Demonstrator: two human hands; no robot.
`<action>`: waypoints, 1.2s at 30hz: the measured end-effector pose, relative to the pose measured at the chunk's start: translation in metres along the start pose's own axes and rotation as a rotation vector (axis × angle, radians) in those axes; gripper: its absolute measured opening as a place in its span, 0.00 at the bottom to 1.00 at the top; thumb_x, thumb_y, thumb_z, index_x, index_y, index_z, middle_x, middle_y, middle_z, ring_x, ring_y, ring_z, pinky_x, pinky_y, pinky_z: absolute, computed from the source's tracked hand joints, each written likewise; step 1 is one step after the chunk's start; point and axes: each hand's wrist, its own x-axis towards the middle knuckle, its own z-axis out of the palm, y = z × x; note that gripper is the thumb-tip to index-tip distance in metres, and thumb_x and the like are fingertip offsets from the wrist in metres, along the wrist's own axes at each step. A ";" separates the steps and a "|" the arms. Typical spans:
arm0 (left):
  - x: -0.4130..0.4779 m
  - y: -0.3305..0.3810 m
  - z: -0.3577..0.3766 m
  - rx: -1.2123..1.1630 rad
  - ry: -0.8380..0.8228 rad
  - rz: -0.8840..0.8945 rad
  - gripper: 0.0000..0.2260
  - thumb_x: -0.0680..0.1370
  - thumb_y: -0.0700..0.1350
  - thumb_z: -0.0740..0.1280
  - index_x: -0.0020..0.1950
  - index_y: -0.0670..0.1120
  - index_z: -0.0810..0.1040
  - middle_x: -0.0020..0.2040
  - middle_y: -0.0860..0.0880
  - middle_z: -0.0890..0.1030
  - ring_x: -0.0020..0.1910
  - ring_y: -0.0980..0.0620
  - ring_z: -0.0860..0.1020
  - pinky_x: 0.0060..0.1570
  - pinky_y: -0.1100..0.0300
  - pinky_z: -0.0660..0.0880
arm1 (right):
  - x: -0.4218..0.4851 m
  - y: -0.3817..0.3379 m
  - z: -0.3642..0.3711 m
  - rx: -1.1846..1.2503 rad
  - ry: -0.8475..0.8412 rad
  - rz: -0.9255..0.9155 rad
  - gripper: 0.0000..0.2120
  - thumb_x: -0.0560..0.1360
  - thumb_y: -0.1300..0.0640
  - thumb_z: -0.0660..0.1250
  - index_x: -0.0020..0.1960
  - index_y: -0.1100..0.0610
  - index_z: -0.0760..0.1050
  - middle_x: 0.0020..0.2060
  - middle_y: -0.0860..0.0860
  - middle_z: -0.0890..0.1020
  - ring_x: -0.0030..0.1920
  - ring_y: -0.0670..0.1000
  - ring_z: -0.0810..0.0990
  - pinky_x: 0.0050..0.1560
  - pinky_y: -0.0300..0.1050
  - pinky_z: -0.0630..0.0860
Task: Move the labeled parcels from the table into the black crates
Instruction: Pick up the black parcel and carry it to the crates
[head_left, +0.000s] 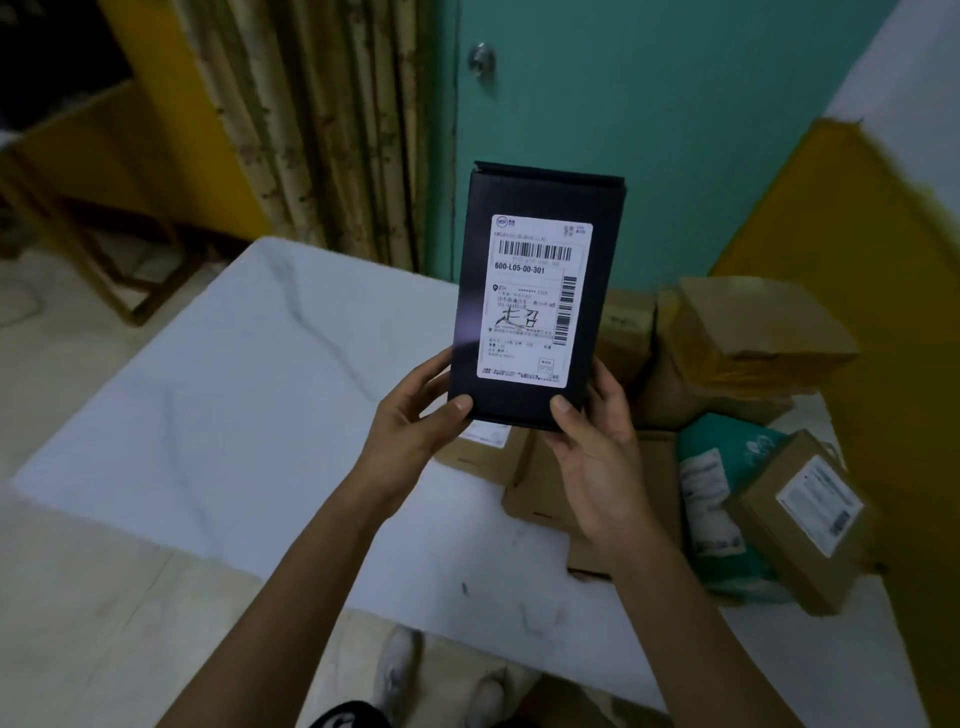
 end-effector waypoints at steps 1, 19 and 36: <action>-0.011 -0.004 -0.011 -0.015 0.047 -0.007 0.21 0.73 0.46 0.72 0.64 0.62 0.75 0.63 0.52 0.79 0.64 0.49 0.76 0.56 0.57 0.77 | 0.000 0.011 0.007 -0.012 -0.017 0.043 0.28 0.69 0.62 0.68 0.67 0.48 0.69 0.65 0.52 0.77 0.64 0.51 0.77 0.56 0.46 0.78; -0.237 0.026 -0.369 -0.144 0.690 -0.040 0.21 0.70 0.50 0.71 0.63 0.59 0.76 0.61 0.52 0.80 0.54 0.48 0.82 0.45 0.58 0.80 | -0.103 0.249 0.337 -0.302 -0.476 0.468 0.20 0.76 0.62 0.67 0.64 0.44 0.72 0.58 0.49 0.82 0.60 0.52 0.80 0.57 0.47 0.76; -0.260 0.104 -0.675 -0.130 0.953 -0.036 0.19 0.69 0.55 0.70 0.59 0.62 0.76 0.57 0.54 0.81 0.54 0.52 0.82 0.43 0.60 0.80 | -0.103 0.421 0.628 -0.374 -0.731 0.483 0.31 0.70 0.63 0.73 0.69 0.44 0.70 0.57 0.48 0.82 0.57 0.47 0.81 0.56 0.45 0.77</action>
